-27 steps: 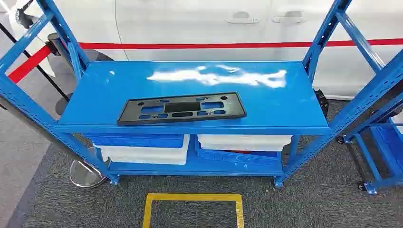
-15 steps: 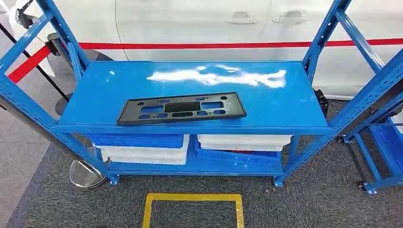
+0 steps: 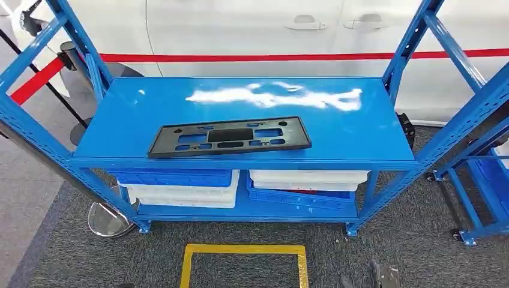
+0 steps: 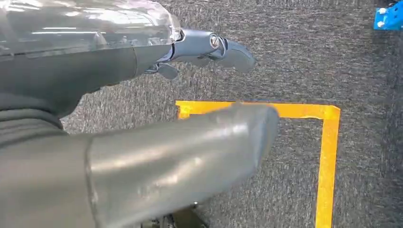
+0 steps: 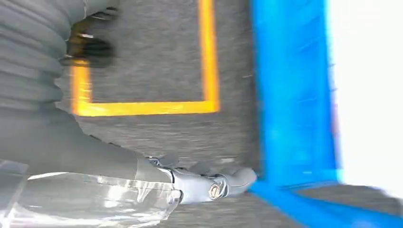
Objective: Take the parts from the cabinet and place them on the table.
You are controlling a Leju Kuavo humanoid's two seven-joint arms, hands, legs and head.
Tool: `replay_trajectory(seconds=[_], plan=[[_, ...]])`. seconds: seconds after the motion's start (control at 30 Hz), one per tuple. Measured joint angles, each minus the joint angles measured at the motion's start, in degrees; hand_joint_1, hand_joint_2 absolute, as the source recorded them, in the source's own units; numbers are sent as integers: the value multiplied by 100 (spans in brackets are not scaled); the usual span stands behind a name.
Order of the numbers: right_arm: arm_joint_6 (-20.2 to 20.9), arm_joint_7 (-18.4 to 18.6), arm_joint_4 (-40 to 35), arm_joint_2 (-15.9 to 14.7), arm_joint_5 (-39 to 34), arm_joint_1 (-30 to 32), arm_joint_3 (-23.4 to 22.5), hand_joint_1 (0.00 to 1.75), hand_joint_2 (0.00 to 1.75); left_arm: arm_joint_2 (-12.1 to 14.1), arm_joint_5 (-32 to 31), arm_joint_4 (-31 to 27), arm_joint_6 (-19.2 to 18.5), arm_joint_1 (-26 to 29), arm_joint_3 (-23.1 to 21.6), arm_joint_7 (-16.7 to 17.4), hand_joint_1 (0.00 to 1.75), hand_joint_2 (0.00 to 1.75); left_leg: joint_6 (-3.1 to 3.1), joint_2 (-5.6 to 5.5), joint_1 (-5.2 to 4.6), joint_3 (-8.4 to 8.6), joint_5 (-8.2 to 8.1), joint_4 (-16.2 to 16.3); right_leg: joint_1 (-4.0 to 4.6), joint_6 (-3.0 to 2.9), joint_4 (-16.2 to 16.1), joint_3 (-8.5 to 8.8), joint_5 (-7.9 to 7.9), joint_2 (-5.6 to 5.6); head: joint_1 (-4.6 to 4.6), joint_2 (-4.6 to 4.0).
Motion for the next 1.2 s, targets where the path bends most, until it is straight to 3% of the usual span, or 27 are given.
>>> replay_trajectory(seconds=[0.37,0.4,0.57,0.6,0.8,0.83,0.87,0.9,0.93,1.0,1.03,1.07,1.1,1.13,1.2], plan=[[42,-339,-2347,-2,680,70,227,0,175,0,31,44,-13,-9,-186,-160,0,0,0,0,0,-1,1,2,-2,0,1,-1,0,0,2,0],[42,-357,-2525,-4,733,71,258,0,0,0,37,44,-13,-9,-210,-162,0,0,0,-1,0,-2,1,2,-2,0,1,-1,0,0,0,0],[44,-473,-3687,-57,1059,63,503,0,0,2,96,92,-24,-16,-328,-214,0,0,0,-1,0,-2,1,2,-2,0,1,-1,0,0,0,0],[46,-488,-3902,-72,1115,60,555,0,175,2,101,94,-33,-17,-352,-223,0,0,0,-1,0,-3,1,2,-2,0,1,-1,0,0,2,0],[98,-553,-5080,-166,1417,-18,994,0,175,11,120,140,-65,-24,-477,-260,0,0,61,-3,-21,-36,-26,63,-20,40,-8,-8,19,-5,-2,0],[116,-540,-5276,-186,1439,-39,1090,0,0,13,125,142,-79,-26,-494,-267,0,0,76,-4,-28,-41,-20,61,-25,58,-22,-7,28,-6,0,0],[147,-525,-5475,-214,1441,-63,1187,0,175,13,138,151,-90,-30,-520,-273,0,0,104,-4,-31,-42,-1,31,-23,86,-58,1,47,-5,-2,0],[182,-479,-5689,-262,1432,-92,1299,0,175,11,149,153,-101,-31,-555,-280,0,0,156,2,29,13,66,-99,20,112,-72,19,40,-6,0,0],[232,-444,-5845,-337,1395,-121,1403,0,175,9,188,155,-116,-35,-575,-289,0,0,164,17,47,51,111,-172,-4,126,-2,3,-20,-1,13,-2],[367,-278,-6105,-439,1260,-179,1599,0,175,7,219,175,-140,-57,-597,-300,0,0,201,23,60,40,139,-209,-13,165,698,-363,-441,4,30,0],[437,-195,-6222,-510,1187,-180,1685,0,0,2,236,186,-149,-54,-623,-311,0,0,203,20,59,29,137,-200,-28,188,1194,-610,-639,4,33,0],[501,-118,-6325,-579,1124,-181,1783,0,175,2,262,199,-159,-46,-649,-317,0,0,202,17,60,25,134,-192,-35,208,1576,-819,-738,3,31,0],[575,-34,-6438,-636,1061,-193,1872,0,175,2,284,212,-168,-44,-675,-321,0,0,196,14,63,25,130,-188,-43,217,1688,-904,-684,2,35,0],[640,67,-6547,-697,1034,-223,1990,0,175,2,321,232,-190,-45,-706,-328,0,0,181,7,66,35,120,-183,-64,232,1502,-847,-479,1,35,0],[704,221,-6712,-785,1102,-305,2197,0,175,-2,324,236,-214,-50,-732,-337,0,0,134,-5,83,55,85,-141,-100,247,559,-416,89,-4,33,-2]])
